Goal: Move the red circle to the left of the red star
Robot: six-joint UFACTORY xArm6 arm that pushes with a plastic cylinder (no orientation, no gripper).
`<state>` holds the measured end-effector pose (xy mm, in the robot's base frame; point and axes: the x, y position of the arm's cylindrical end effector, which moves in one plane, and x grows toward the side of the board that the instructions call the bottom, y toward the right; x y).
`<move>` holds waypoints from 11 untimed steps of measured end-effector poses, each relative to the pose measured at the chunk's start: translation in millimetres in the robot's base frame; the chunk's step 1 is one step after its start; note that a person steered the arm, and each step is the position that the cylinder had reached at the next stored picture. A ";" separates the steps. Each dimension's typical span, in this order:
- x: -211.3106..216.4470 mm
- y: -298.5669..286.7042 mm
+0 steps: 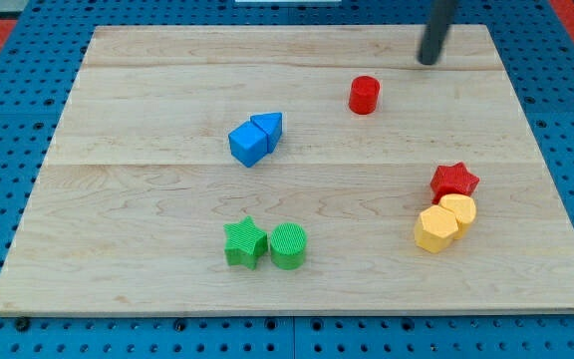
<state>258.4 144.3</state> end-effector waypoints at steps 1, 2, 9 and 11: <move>53.6 -60.2; 117.4 -84.5; 158.0 -21.3; 179.9 -84.3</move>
